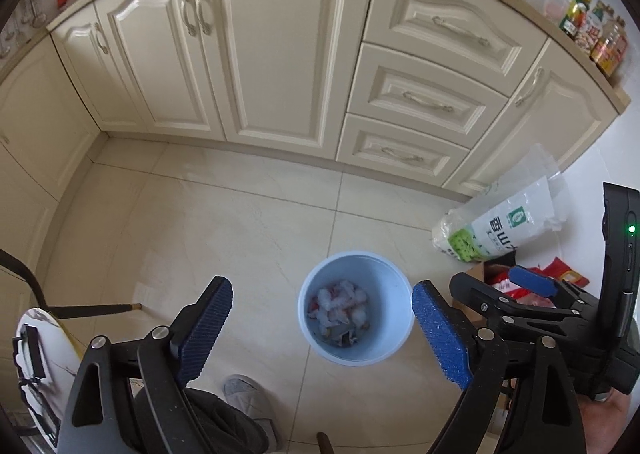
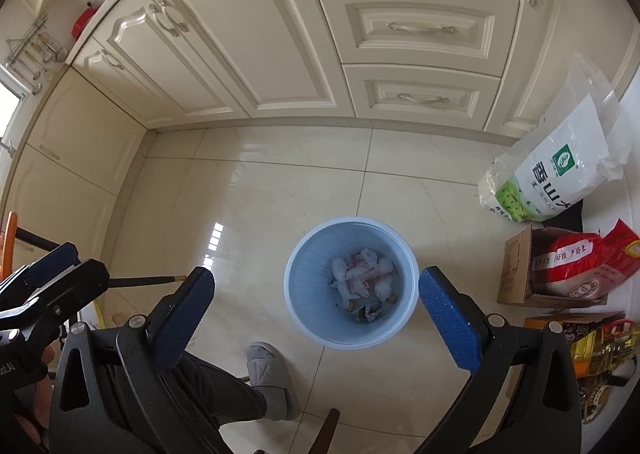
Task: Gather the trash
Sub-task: 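Move both empty tools back to the orange table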
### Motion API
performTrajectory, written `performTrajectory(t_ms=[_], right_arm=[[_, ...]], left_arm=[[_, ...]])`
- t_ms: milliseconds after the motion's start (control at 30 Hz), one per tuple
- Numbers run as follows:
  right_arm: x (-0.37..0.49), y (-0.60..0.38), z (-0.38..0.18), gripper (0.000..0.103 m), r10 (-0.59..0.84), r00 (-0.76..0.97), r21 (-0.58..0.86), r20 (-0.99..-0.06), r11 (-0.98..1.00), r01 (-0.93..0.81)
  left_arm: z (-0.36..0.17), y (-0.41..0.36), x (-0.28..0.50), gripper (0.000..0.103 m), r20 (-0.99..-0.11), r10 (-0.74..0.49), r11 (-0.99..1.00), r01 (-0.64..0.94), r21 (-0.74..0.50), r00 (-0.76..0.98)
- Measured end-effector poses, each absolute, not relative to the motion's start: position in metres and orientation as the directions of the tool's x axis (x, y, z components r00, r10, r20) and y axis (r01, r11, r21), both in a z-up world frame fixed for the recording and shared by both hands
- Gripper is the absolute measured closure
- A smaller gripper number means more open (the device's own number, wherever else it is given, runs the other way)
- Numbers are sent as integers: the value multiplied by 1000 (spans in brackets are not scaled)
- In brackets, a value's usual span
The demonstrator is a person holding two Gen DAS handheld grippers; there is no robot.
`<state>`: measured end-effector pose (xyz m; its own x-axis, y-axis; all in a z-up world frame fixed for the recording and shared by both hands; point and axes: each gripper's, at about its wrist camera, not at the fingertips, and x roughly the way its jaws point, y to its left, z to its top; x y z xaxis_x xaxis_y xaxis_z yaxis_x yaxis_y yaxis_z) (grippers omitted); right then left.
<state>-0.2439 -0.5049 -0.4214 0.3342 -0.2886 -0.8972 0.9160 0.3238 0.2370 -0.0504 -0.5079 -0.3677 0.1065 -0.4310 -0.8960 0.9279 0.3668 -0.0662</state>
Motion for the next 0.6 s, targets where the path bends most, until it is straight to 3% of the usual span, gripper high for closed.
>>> performTrajectory(t_ms=[433,600], right_arm=[[-178,-456,-323,0,-394,423,214,-816,474,854],[-146,-429,-282,0,-414,484,210,-771,552,807]], left_arm=[[-276,-373,-31,14,-811,-547,451,889,-76,208],[-235,-307,-15,8,-772,-573,516,853,-78,276]])
